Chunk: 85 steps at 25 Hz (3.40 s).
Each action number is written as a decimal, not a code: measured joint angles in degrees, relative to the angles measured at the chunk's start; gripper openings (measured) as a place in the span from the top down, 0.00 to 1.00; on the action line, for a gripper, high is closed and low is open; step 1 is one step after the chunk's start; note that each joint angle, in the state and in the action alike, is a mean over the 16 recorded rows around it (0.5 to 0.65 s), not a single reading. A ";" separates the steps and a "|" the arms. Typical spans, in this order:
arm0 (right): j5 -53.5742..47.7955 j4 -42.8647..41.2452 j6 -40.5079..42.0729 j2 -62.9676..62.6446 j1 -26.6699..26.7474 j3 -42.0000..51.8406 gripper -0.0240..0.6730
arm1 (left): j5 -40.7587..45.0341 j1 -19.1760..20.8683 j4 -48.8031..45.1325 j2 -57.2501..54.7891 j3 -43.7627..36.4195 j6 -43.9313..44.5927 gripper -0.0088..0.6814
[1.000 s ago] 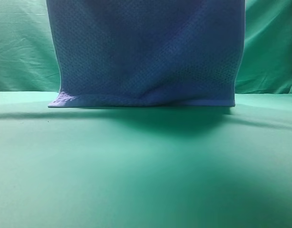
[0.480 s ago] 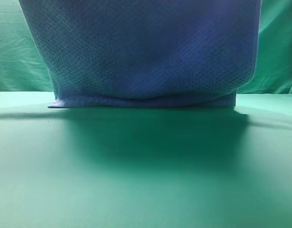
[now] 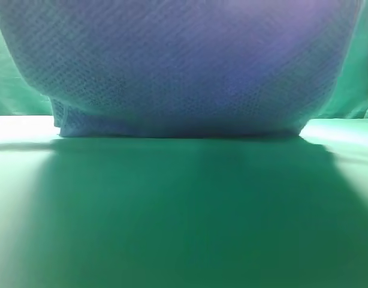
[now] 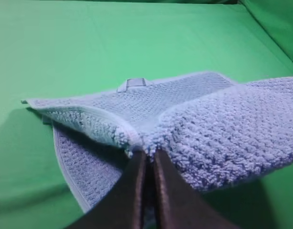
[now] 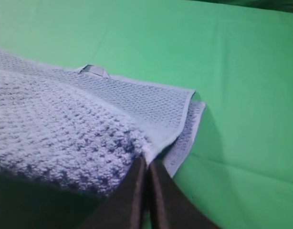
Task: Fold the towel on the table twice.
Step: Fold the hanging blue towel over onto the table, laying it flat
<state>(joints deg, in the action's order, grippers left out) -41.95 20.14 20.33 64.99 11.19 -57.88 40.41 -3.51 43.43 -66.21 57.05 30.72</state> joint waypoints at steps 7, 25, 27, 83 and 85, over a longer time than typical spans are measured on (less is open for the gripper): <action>-1.00 0.96 0.13 -8.30 0.00 8.54 0.97 | 1.95 0.00 1.61 7.86 -8.98 0.00 0.99; -2.94 5.70 0.24 -20.26 0.00 24.56 0.97 | 2.62 0.00 4.58 18.08 -26.94 -1.08 0.99; -1.64 5.95 0.24 -19.39 0.00 25.28 0.97 | 1.45 0.00 4.87 17.57 -27.79 -1.22 0.99; 35.14 7.47 11.80 35.01 0.02 -0.15 0.45 | -16.81 -0.21 58.11 -39.12 2.58 60.31 0.42; 33.59 7.44 12.09 33.93 0.01 -1.08 0.34 | -16.61 -0.21 58.71 -38.42 2.60 61.18 0.35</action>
<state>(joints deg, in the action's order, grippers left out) -8.36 27.58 32.42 98.92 11.19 -58.97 23.80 -3.72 102.14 -104.63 59.64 91.90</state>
